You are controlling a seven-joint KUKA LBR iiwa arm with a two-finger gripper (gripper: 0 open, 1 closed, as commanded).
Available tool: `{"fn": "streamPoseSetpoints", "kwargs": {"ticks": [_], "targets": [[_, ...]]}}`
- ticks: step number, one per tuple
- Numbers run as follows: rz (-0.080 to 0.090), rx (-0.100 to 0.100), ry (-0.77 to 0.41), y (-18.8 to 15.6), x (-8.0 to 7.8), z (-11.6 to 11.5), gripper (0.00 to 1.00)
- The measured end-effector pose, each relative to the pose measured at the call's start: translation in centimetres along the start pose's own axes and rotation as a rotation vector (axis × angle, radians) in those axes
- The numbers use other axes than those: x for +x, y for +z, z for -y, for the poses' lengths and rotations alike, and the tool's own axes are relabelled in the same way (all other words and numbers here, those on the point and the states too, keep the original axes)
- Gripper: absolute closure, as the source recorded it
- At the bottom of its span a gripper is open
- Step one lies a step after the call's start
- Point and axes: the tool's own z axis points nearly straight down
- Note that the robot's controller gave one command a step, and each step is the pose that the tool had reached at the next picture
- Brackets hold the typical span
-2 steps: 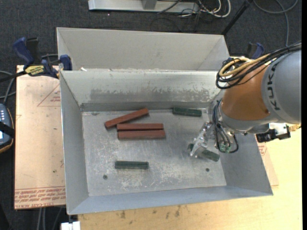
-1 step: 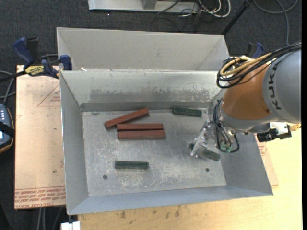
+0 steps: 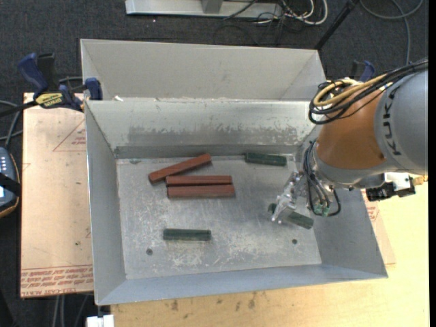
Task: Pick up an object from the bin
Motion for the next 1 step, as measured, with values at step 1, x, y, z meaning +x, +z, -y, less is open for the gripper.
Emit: {"fn": "streamPoseSetpoints", "kwargs": {"ticks": [1], "targets": [[-0.007, 0.002, 0.0, -0.92, 0.12, 0.02, 1.0]]}}
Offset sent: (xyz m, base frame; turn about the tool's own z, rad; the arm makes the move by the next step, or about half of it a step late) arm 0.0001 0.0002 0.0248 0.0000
